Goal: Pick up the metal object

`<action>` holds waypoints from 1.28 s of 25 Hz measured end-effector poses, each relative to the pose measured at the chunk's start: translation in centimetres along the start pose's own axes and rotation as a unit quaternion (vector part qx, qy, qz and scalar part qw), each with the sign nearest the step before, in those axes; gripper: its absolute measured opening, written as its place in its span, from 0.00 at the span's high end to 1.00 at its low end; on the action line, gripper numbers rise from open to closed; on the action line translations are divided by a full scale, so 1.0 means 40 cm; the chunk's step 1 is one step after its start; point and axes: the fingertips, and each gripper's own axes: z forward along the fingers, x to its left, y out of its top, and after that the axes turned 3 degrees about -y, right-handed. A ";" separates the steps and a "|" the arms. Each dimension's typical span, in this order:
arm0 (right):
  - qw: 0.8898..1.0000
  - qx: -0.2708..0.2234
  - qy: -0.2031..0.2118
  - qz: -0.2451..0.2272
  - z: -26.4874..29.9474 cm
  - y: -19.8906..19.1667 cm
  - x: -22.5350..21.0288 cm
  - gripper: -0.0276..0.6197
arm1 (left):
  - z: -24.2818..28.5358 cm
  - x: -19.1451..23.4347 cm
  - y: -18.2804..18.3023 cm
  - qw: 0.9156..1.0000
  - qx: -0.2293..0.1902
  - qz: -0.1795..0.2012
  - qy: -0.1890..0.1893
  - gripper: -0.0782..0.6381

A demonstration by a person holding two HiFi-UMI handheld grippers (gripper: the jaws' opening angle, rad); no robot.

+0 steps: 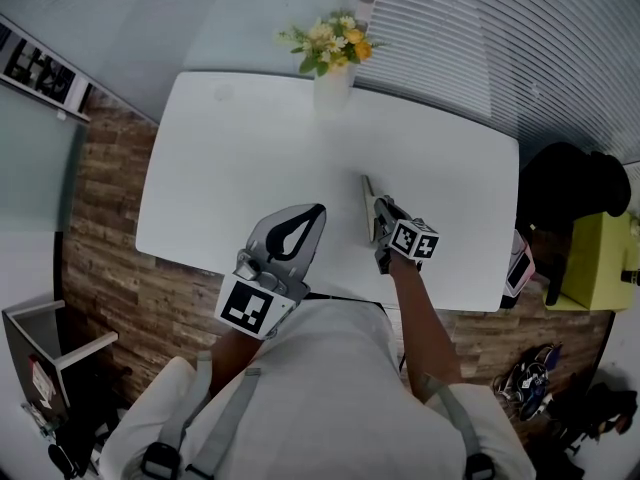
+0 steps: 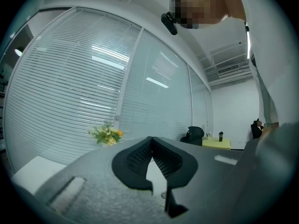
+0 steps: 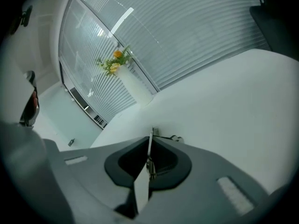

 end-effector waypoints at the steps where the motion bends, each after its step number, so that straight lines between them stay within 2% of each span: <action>1: 1.000 0.000 0.001 0.000 -0.001 0.001 0.000 0.94 | 0.000 -0.003 -0.001 1.000 -0.001 -0.001 0.000 0.89; 9: 1.000 -0.020 0.013 -0.012 -0.052 0.043 0.029 0.94 | 0.000 -0.027 -0.001 1.000 -0.002 0.001 0.004 0.89; 18: 0.995 -0.062 0.025 -0.070 -0.160 0.161 0.105 0.94 | 0.020 -0.063 0.004 1.000 -0.006 0.004 0.006 0.89; 25: 0.985 -0.109 0.035 -0.127 -0.285 0.269 0.187 0.94 | 0.038 -0.099 0.021 1.000 -0.010 0.009 0.008 0.89; 32: 0.969 -0.149 0.049 -0.190 -0.414 0.347 0.277 0.94 | 0.055 -0.135 0.033 1.000 -0.011 0.013 0.009 0.89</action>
